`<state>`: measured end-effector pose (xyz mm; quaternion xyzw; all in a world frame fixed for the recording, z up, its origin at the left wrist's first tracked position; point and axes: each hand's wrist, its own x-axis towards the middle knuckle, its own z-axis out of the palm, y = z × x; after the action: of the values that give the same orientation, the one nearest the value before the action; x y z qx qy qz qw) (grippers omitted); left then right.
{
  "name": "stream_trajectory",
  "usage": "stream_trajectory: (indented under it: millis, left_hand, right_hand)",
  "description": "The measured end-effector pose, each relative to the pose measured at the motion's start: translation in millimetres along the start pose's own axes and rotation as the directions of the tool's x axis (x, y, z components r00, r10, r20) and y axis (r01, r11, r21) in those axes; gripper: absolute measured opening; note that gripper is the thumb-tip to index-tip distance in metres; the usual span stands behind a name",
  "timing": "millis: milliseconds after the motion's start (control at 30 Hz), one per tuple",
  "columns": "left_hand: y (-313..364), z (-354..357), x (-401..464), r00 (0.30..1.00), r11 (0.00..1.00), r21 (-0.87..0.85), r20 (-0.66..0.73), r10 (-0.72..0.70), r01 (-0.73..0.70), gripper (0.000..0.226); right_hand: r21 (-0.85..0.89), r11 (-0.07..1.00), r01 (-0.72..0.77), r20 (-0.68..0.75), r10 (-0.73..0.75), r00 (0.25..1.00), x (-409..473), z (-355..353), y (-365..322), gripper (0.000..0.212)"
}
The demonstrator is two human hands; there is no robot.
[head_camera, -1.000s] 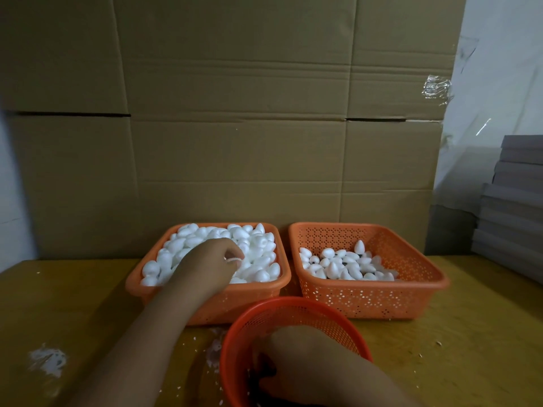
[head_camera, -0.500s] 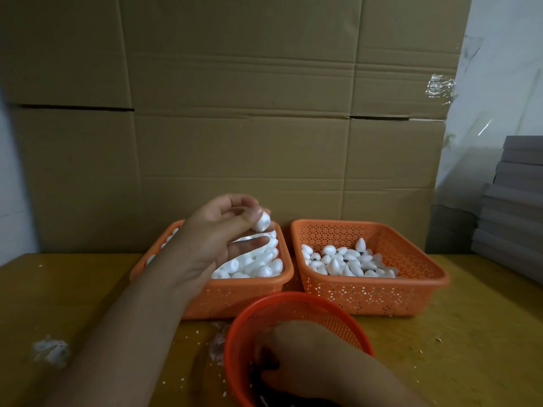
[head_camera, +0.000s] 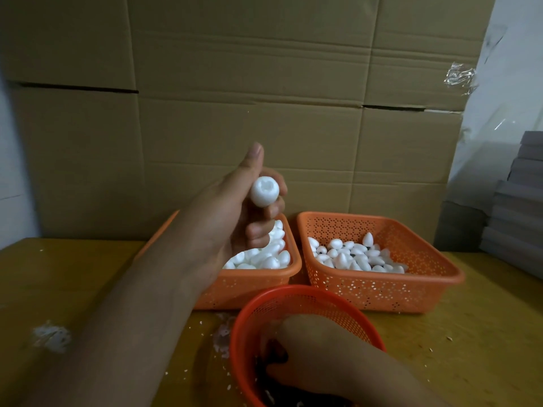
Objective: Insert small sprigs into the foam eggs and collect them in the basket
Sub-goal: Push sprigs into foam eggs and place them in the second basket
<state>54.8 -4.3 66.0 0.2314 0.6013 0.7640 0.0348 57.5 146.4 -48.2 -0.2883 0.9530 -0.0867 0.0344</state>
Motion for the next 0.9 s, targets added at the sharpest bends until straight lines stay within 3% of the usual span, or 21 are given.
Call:
stream_trajectory:
  millis: [200,367,567,767,900]
  left_hand:
    - [3.2,-4.6,0.7,0.999,0.999,-0.052,0.052,0.018,-0.016,0.055]
    - [6.1,-3.5,-2.4,0.995,0.998,-0.014,0.078,0.068,-0.067,0.031]
    - [7.0,-4.1,-5.5,0.983,0.985,-0.143,0.138,0.121,-0.101,0.015]
    - [8.9,-6.1,-6.6,0.972,0.967,-0.238,0.189,0.141,-0.094,0.016]
    - [10.2,-6.0,-8.0,0.967,0.967,-0.230,0.201,0.155,-0.108,0.031]
  right_hand:
    - [0.018,1.000,0.000,-0.004,0.001,1.000,0.6,0.4,1.0,0.022]
    - [0.013,1.000,0.004,-0.008,-0.004,1.000,0.6,0.3,-1.1,0.022]
    - [0.017,1.000,0.001,-0.008,-0.001,1.000,0.9,0.4,-0.6,0.021]
    - [0.016,1.000,0.002,-0.014,-0.002,1.000,1.0,2.0,-0.3,0.020]
    - [0.015,1.000,0.004,-0.021,-0.004,1.000,1.3,2.3,-0.3,0.021]
